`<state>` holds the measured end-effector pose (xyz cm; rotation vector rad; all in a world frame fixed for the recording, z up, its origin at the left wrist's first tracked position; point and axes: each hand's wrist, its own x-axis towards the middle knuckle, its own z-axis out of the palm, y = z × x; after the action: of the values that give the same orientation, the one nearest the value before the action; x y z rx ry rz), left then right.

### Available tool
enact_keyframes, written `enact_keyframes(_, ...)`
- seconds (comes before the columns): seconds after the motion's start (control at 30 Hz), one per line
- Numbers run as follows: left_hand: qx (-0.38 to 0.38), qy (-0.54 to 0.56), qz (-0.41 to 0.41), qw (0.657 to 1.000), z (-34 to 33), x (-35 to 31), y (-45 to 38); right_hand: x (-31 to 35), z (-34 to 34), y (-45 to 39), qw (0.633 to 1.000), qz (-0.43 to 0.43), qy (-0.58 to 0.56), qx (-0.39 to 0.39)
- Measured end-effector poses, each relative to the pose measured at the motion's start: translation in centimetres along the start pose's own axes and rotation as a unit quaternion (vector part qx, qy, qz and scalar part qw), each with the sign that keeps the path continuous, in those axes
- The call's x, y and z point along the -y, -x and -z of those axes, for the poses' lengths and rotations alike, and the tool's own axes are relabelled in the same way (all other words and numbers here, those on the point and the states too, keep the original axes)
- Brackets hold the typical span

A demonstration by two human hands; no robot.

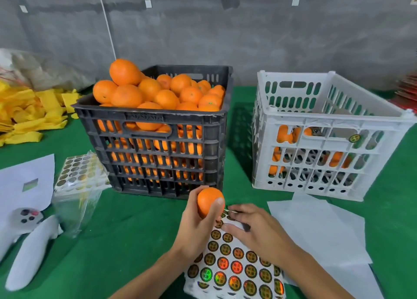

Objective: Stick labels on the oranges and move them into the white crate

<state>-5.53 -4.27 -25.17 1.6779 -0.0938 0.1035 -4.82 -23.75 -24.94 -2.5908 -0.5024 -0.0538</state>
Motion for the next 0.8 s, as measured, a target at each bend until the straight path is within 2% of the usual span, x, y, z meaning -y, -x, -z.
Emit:
enact_keyframes(0.17, -0.008, -0.002, 0.007, 1.000, 0.00, 0.00, -0.38, -0.02, 0.11, -0.34, 1.000, 0.006, -0.017, -0.008)
enact_keyframes(0.3, 0.006, -0.014, 0.005, 1.000, -0.05, 0.24, -0.55, 0.11, -0.01, -0.53, 0.993, -0.026, -0.097, -0.066)
enact_keyframes(0.4, 0.015, -0.025, -0.002, 1.000, 0.00, 0.36, -0.64, 0.10, 0.12, -0.38, 0.995, -0.018, -0.064, -0.073)
enact_keyframes(0.5, 0.010, -0.026, -0.002, 1.000, -0.02, 0.43, -0.60, 0.28, 0.20, -0.13, 0.998, -0.023, -0.024, -0.049)
enact_keyframes(0.7, 0.010, -0.045, -0.011, 0.999, -0.15, 0.37, -0.31, 0.77, 0.73, 0.02, 0.997, 0.028, 0.058, -0.033)
enact_keyframes(0.8, 0.010, -0.042, -0.012, 0.999, -0.20, 0.32, -0.20, 0.76, 0.35, 0.13, 0.998, 0.018, 0.024, -0.058)
